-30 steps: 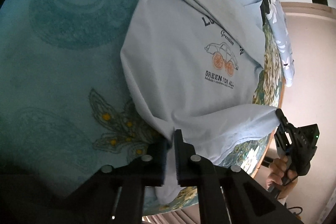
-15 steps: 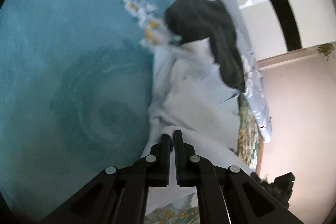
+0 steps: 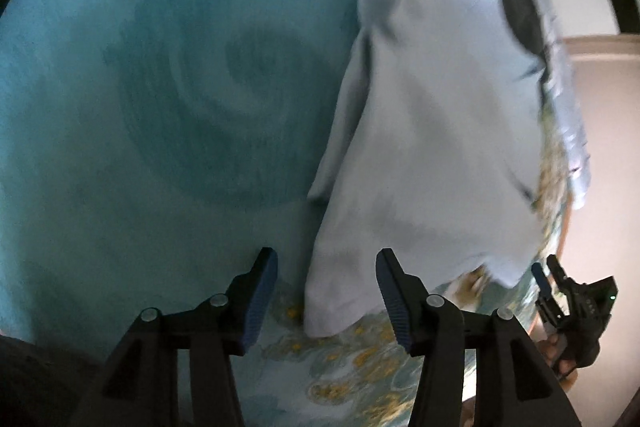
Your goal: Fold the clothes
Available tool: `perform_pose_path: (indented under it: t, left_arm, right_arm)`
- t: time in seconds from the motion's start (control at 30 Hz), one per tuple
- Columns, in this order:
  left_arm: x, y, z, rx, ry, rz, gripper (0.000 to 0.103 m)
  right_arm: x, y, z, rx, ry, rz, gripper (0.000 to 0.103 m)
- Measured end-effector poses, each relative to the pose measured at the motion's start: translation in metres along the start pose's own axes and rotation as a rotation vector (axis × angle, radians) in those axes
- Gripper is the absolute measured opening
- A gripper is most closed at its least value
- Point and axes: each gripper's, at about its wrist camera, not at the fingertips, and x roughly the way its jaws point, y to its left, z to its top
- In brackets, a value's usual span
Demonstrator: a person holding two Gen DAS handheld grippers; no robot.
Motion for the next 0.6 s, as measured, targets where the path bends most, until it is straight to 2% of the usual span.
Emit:
perform_pose_path:
  t: [0.13,0.27,0.3,0.33,0.37,0.43,0.53,0.6]
  left_arm:
    - [0.003,-0.003,0.001,0.01,0.006,0.013,0.053]
    - [0.007,-0.003,-0.002,-0.005,0.031,-0.007,0.052]
    - [0.008,-0.003,-0.003,-0.012,0.04,-0.02,0.049]
    - [0.01,-0.003,-0.005,-0.021,0.051,-0.045,0.03]
    - [0.011,-0.002,-0.008,-0.032,0.06,-0.074,0.012]
    - [0.012,-0.002,-0.014,-0.054,0.07,-0.124,0.009]
    - [0.001,-0.005,-0.019,-0.043,0.026,-0.162,0.005]
    - [-0.017,-0.004,-0.022,-0.045,-0.042,-0.233,0.002]
  right_arm:
    - [0.015,-0.011,-0.007,0.014,0.042,-0.025,0.042]
    - [0.031,-0.013,-0.008,0.048,0.059,-0.021,0.042]
    - [0.032,-0.012,-0.009,0.053,0.062,-0.015,0.042]
    - [0.032,-0.01,-0.011,0.055,0.064,-0.008,0.041]
    - [0.032,-0.008,-0.012,0.058,0.066,-0.001,0.029]
    - [0.028,-0.006,-0.016,0.067,0.071,-0.001,0.007]
    - [0.013,0.001,-0.021,0.05,0.056,0.045,0.004]
    - [-0.004,0.009,-0.025,0.027,0.032,0.093,0.004]
